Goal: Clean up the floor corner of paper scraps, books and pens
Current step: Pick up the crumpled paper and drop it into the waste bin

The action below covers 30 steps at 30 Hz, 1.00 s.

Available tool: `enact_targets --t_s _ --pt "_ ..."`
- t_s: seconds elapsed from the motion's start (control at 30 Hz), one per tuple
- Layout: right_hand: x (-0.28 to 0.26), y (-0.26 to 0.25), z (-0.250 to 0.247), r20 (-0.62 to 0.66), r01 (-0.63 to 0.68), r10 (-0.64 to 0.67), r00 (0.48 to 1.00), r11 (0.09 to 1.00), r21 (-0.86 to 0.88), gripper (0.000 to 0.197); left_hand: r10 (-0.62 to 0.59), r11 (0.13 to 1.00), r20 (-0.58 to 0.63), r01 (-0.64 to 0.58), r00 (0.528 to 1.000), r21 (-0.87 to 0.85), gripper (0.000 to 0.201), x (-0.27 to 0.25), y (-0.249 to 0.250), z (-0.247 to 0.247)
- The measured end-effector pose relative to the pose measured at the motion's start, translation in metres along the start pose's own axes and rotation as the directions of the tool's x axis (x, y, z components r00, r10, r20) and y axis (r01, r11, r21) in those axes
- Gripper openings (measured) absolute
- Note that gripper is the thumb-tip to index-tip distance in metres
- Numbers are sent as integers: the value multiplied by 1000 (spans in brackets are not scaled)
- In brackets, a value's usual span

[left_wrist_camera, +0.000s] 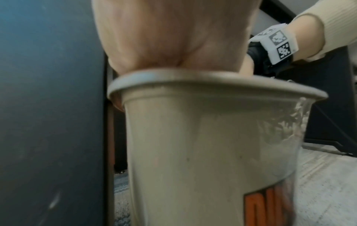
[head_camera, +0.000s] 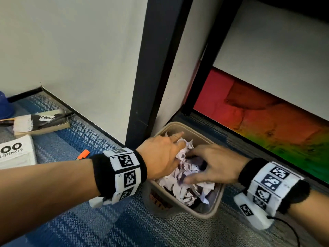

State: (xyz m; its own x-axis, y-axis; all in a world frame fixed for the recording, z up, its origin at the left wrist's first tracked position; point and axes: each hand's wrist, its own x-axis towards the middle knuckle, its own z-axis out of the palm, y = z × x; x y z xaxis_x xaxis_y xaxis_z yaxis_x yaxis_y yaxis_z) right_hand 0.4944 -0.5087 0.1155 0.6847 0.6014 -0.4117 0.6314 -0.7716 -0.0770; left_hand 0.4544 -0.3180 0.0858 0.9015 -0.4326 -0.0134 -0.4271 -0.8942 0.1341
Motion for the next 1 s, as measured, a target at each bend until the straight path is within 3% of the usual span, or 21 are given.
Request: enact_targets --t_s 0.07,0.27,0.43,0.57,0.7,0.8,0.87,0.93,1.0 --pt "-3 1 -17 -103 15 -18 994 999 -28 86 70 996 -9 -70 997 46 40 -5 -2 -12" --pt "-13 -23 -71 -363 40 -86 928 991 -131 35 226 972 -81 -219 971 84 43 -28 -16 -55" --pt "-13 -110 -115 -454 180 -268 849 957 -229 38 257 922 -31 -235 966 306 25 -79 -64 -100" --pt "24 -200 -127 -477 287 -401 782 911 -296 50 2 947 -31 8 1000 321 28 -148 -145 -110" --pt "88 -290 -127 -402 365 -516 756 843 -395 53 -264 919 33 241 964 312 32 -243 -229 -96" --pt "141 -377 -127 -264 397 -591 762 749 -530 47 -439 873 100 397 893 284 29 -337 -284 -82" --pt "167 -423 -127 -117 417 -550 827 739 -529 41 -520 838 144 470 842 276 28 -385 -308 -75" --pt "195 -473 -125 60 466 -506 861 734 -495 37 -612 787 191 567 767 243 26 -433 -331 -66" --pt "216 -518 -120 163 518 -510 845 704 -486 36 -692 722 243 652 680 232 27 -475 -353 -51"
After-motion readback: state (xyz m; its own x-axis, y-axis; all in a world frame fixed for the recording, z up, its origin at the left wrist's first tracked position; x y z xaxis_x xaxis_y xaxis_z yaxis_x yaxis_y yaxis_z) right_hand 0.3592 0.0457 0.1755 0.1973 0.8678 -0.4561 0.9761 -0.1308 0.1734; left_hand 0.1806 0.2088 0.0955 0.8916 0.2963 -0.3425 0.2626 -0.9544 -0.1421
